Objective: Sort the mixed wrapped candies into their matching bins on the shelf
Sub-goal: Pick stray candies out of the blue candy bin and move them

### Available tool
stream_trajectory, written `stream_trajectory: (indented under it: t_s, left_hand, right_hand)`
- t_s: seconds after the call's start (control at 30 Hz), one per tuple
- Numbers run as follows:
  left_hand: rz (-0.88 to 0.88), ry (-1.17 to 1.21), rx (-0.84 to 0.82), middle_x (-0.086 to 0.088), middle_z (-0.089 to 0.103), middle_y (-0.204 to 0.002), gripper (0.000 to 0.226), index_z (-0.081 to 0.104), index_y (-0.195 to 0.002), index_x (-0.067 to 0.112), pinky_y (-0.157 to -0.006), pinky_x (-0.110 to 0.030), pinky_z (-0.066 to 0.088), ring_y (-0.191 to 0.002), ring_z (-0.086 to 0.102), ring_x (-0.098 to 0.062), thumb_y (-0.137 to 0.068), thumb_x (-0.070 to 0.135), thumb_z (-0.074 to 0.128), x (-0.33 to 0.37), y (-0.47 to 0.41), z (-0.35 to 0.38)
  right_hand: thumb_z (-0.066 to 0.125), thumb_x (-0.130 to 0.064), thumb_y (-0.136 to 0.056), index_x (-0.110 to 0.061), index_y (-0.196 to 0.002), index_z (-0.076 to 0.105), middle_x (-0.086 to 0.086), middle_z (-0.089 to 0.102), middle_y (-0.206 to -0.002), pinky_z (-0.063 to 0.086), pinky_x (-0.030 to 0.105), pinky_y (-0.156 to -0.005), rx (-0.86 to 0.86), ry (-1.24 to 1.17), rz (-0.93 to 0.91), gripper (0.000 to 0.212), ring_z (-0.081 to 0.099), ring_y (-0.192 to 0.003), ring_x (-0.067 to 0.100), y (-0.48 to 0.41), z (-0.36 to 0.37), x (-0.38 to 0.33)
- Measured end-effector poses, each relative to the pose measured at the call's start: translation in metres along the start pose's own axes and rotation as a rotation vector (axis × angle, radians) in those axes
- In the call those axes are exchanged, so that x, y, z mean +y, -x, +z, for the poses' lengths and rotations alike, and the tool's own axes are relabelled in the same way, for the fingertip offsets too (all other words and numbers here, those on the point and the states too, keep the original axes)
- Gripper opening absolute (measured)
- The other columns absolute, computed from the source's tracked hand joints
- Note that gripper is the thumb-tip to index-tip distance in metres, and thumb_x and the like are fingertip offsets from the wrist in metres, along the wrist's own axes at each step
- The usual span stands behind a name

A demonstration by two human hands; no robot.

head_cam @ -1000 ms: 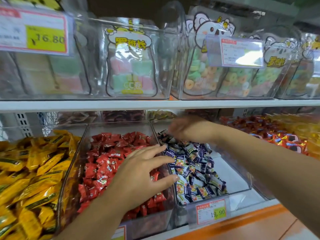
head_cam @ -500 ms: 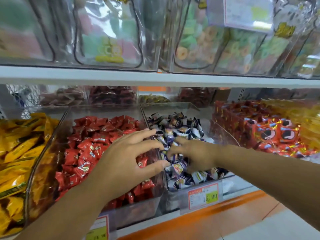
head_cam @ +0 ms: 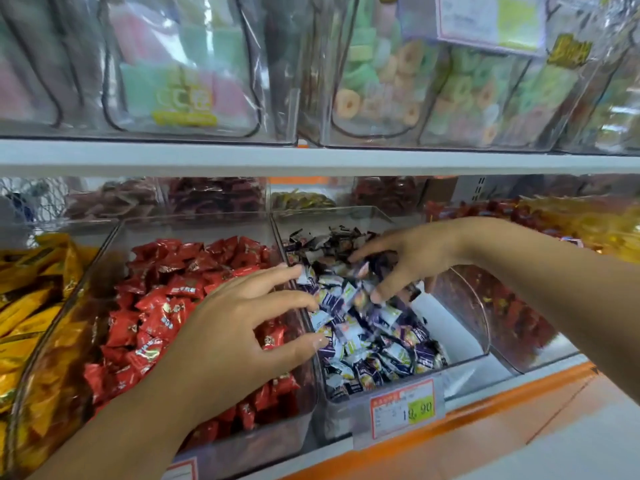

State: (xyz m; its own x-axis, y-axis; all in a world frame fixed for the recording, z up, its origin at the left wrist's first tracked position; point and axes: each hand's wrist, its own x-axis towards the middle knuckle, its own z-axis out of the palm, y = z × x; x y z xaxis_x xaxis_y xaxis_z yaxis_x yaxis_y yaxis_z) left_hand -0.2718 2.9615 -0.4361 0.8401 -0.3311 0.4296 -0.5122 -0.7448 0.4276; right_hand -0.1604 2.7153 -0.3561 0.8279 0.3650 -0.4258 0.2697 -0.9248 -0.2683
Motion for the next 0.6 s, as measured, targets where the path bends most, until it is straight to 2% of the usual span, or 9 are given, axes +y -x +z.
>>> stream_trajectory:
  t_s: [0.03,0.1,0.13,0.2,0.3,0.37,0.43,0.53,0.6]
  left_hand:
    - [-0.004,-0.006,-0.012,0.054,0.017,-0.136,0.043,0.050,-0.107,0.069,-0.103,-0.019,0.019,-0.127,0.011,0.029,-0.069,0.084,0.038,0.000,0.000,-0.001]
    - [-0.011,-0.020,-0.031,0.054,0.015,-0.137,0.043,0.045,-0.108,0.074,-0.105,-0.019,0.017,-0.128,0.008,0.028,-0.068,0.086,0.036,0.001,0.000,-0.002]
    - [-0.010,-0.028,-0.036,0.052,0.014,-0.139,0.045,0.043,-0.109,0.075,-0.107,-0.021,0.017,-0.131,0.007,0.026,-0.067,0.088,0.035,0.001,0.000,-0.003]
    - [-0.008,-0.051,-0.045,0.049,0.013,-0.142,0.048,0.037,-0.112,0.078,-0.112,-0.024,0.015,-0.134,0.005,0.022,-0.067,0.092,0.031,0.000,0.000,-0.003]
    - [-0.017,-0.070,-0.051,0.051,0.008,-0.140,0.052,0.037,-0.114,0.077,-0.109,-0.020,0.008,-0.132,-0.003,0.024,-0.066,0.094,0.029,0.000,0.000,-0.004]
    - [-0.018,-0.097,-0.062,0.053,0.004,-0.140,0.056,0.035,-0.117,0.075,-0.106,-0.017,0.006,-0.129,-0.009,0.026,-0.066,0.094,0.027,0.001,0.000,-0.005]
    - [-0.026,-0.113,-0.071,0.052,0.003,-0.140,0.058,0.035,-0.119,0.074,-0.106,-0.018,0.004,-0.129,-0.011,0.026,-0.066,0.095,0.025,0.001,-0.001,-0.007]
    - [-0.031,-0.144,-0.085,0.052,0.000,-0.140,0.062,0.034,-0.121,0.074,-0.109,-0.021,0.002,-0.129,-0.012,0.025,-0.065,0.096,0.021,0.001,-0.001,-0.006]
    - [-0.028,-0.149,-0.083,0.052,0.000,-0.140,0.063,0.034,-0.121,0.074,-0.108,-0.021,0.002,-0.131,-0.011,0.024,-0.064,0.097,0.020,0.001,-0.001,-0.006]
  right_hand:
    - [0.070,-0.052,-0.079,-0.047,-0.135,0.043,-0.013,0.038,-0.142,0.054,0.043,-0.089,0.022,0.120,-0.028,0.063,0.054,-0.117,0.022,0.001,-0.005,-0.006]
    - [0.055,-0.058,-0.088,-0.044,-0.133,0.047,-0.010,0.048,-0.141,0.046,0.039,-0.099,0.193,0.308,-0.121,0.048,0.053,-0.120,0.019,-0.008,-0.006,-0.022]
    - [0.050,-0.059,-0.090,-0.042,-0.132,0.048,-0.008,0.051,-0.139,0.044,0.037,-0.101,0.284,0.328,-0.167,0.045,0.053,-0.120,0.019,-0.018,-0.003,-0.030]
    - [0.050,-0.060,-0.089,-0.040,-0.137,0.042,-0.004,0.044,-0.146,0.039,0.039,-0.106,0.352,0.296,-0.246,0.052,0.045,-0.129,0.021,-0.044,0.014,-0.046]
    - [0.046,-0.059,-0.090,-0.038,-0.148,0.027,0.001,0.018,-0.159,0.022,0.052,-0.115,0.287,0.417,-0.282,0.064,0.016,-0.145,0.029,-0.068,0.049,-0.050]
    - [0.046,-0.062,-0.089,-0.043,-0.144,0.030,-0.001,0.012,-0.160,0.014,0.056,-0.116,0.284,0.439,-0.280,0.061,0.004,-0.147,0.029,-0.062,0.066,-0.034]
    - [0.045,-0.063,-0.089,-0.047,-0.140,0.033,-0.005,0.013,-0.160,0.015,0.054,-0.116,0.201,0.434,-0.294,0.055,0.005,-0.146,0.026,-0.042,0.069,-0.016]
    - [0.049,-0.063,-0.088,-0.053,-0.141,0.031,-0.016,0.010,-0.159,0.011,0.049,-0.118,-0.051,0.431,-0.210,0.057,0.003,-0.146,0.017,-0.004,0.058,-0.001]
    - [0.058,-0.061,-0.084,-0.055,-0.135,0.039,-0.020,0.022,-0.155,0.018,0.044,-0.117,-0.153,0.256,-0.153,0.055,0.018,-0.142,0.010,0.014,0.042,-0.003]
